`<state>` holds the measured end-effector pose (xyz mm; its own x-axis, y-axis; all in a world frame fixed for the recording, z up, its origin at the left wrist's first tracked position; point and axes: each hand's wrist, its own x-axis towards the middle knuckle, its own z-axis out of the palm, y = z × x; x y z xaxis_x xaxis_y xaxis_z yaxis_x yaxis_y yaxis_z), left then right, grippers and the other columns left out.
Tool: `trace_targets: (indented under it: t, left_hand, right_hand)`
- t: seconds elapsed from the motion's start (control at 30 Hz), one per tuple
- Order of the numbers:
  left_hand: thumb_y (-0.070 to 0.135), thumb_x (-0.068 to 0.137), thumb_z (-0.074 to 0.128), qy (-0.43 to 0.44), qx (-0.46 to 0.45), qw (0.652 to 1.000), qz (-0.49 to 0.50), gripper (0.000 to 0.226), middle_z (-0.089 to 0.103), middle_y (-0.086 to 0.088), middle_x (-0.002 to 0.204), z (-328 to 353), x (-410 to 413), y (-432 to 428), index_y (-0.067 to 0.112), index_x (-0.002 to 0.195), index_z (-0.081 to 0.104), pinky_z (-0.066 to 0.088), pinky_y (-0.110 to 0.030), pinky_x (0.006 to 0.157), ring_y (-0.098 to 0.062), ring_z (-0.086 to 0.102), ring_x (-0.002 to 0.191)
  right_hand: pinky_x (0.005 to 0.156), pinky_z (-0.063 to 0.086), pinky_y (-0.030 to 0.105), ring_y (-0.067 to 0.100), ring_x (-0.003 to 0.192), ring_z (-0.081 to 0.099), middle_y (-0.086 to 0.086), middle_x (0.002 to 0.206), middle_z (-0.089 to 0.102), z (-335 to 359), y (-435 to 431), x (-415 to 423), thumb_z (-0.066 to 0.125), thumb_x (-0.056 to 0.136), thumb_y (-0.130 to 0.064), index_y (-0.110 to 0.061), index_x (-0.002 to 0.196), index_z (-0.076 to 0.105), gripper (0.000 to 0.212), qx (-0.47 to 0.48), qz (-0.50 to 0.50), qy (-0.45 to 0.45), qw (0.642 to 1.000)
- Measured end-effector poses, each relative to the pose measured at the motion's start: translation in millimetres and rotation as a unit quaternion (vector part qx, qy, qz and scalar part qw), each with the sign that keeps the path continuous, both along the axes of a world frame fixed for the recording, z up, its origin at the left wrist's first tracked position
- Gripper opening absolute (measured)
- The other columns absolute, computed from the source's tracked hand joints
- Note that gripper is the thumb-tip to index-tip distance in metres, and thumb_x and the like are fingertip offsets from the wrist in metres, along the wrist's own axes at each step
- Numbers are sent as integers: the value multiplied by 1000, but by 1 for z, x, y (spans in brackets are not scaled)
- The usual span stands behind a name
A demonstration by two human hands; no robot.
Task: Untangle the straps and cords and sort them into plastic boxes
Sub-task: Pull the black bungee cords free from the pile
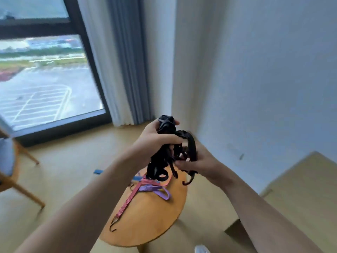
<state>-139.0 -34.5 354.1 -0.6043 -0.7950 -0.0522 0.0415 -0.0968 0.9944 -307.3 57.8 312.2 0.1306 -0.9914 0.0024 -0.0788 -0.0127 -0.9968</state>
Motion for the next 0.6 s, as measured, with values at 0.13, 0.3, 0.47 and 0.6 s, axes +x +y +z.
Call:
trace_targets:
  t: [0.13,0.3,0.47,0.6]
  left_hand:
    - [0,73,81,12,41,993,-106,46,58,-8,63,7,-61,32,19,114,70,52,-32,52,-24,57,53]
    - [9,68,84,-7,55,984,-171,49,56,-12,62,4,-148,87,20,113,70,52,-35,56,-27,57,55]
    - [10,60,86,-74,33,977,-196,57,63,-6,64,-19,-253,182,13,112,65,52,-36,54,-23,59,53]
    - [12,59,85,-123,48,957,-258,54,61,-10,63,-43,-334,280,9,109,63,54,-39,58,-26,60,56]
  right_hand:
    - [80,52,35,22,87,64,11,88,63,-2,62,-42,72,89,-6,-8,94,66,8,-6,-108,8,994]
    - [77,57,49,30,77,65,14,83,61,-10,158,-109,72,89,-9,-12,91,64,9,21,-236,-35,971]
    - [67,54,42,22,62,63,5,64,63,-25,280,-188,71,91,-17,-5,94,62,16,84,-418,20,904]
    - [56,50,28,17,52,56,-1,58,56,-40,398,-242,66,94,-19,-10,91,59,12,125,-519,11,846]
